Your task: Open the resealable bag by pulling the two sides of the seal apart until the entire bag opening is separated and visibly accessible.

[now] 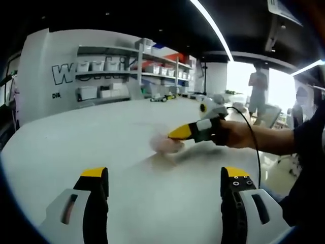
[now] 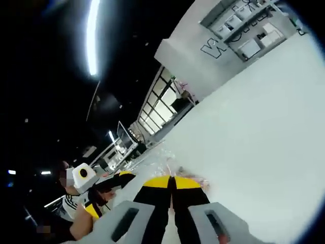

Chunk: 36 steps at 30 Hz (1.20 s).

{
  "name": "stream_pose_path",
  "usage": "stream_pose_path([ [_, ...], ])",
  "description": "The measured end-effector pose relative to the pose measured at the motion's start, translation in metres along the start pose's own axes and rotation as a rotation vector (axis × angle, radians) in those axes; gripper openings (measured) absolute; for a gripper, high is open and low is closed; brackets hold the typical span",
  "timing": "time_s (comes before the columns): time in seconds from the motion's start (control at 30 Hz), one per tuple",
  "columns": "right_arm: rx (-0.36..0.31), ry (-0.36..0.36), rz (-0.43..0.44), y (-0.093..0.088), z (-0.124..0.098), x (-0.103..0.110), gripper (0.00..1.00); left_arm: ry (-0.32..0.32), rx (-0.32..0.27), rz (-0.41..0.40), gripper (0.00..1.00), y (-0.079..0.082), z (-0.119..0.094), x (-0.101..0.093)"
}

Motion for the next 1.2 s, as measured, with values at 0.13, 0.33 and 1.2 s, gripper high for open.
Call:
stream_pose_path([
  [0.13,-0.006,0.009,0.009,-0.003,-0.001,0.002,0.00,-0.005,-0.012,0.000,0.87,0.001,0.007,-0.002],
  [0.33,-0.013,0.011,0.013,-0.004,-0.002,0.002,0.00,-0.013,-0.033,-0.009,0.84,0.004,0.018,-0.003],
  [1.2,-0.031,0.019,0.041,-0.001,-0.007,-0.001,0.00,-0.037,-0.040,-0.014,0.82,0.007,0.041,-0.009],
])
Point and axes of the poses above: the point that each gripper's makers call its tool centre point, and the gripper's own axes: z roughly forward along the fingers, x roughly to its left, y roughly out of its top, the point moved 5 cm from there along -z, roughly backward along the fingers, and after that the axes turned 7 degrees about y, right-handed, at the moved point
